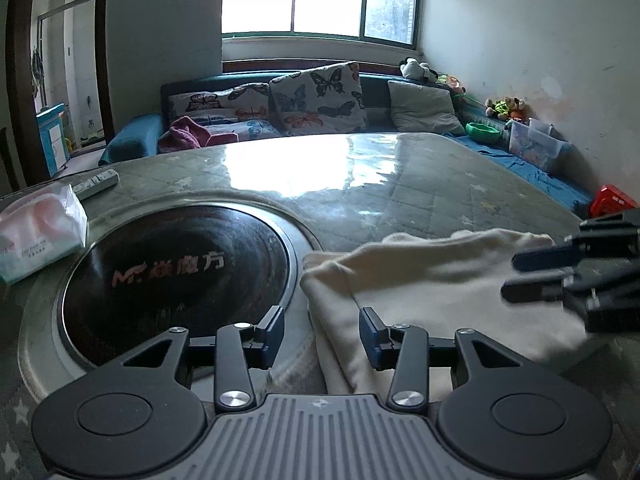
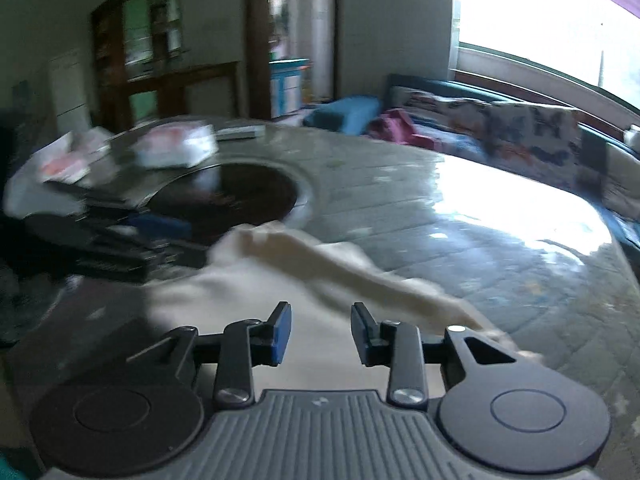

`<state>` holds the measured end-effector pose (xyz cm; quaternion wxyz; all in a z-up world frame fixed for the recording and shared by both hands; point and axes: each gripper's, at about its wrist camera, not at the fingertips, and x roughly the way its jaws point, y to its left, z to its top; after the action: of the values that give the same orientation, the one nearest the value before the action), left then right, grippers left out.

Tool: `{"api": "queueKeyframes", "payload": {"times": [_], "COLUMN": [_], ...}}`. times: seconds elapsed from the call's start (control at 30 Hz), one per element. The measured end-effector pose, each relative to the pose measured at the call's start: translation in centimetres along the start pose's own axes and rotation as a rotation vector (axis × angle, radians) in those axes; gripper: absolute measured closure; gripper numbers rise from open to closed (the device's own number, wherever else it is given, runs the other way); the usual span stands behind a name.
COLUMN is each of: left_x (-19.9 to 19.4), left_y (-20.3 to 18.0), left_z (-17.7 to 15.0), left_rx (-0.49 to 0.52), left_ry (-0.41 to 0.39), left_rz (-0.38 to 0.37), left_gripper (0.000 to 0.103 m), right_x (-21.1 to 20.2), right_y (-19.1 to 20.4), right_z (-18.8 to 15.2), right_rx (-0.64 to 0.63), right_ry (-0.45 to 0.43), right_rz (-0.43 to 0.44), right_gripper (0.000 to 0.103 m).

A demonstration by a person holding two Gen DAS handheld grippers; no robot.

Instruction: Fold clothes

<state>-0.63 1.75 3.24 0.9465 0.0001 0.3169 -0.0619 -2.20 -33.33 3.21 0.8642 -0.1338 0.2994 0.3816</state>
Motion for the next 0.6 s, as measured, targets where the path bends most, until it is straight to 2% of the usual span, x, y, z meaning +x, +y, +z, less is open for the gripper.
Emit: {"api": "queueKeyframes", "payload": {"times": [0.17,0.4,0.6], "left_x": [-0.8,-0.7,-1.3], "left_y": [-0.2,0.4,0.9], "left_z": [-0.9,-1.9,-1.9], "left_rx": [0.004,0.006,-0.017], "left_ry": [-0.001,0.020,0.008], "left_rz": [-0.007,0.024,0.025], "left_gripper": [0.058,0.058,0.058], "right_x": [0.6,1.5,1.1], "right_y": [2.3,5.4,6.5], "right_z": [-0.5,-1.1,-0.6], "right_rx": [-0.059,-0.142,-0.134], "right_ry": [0.007,0.017,-0.018], "right_rz": [0.013,0.032,0.051], "right_gripper": [0.071,0.071,0.071]}}
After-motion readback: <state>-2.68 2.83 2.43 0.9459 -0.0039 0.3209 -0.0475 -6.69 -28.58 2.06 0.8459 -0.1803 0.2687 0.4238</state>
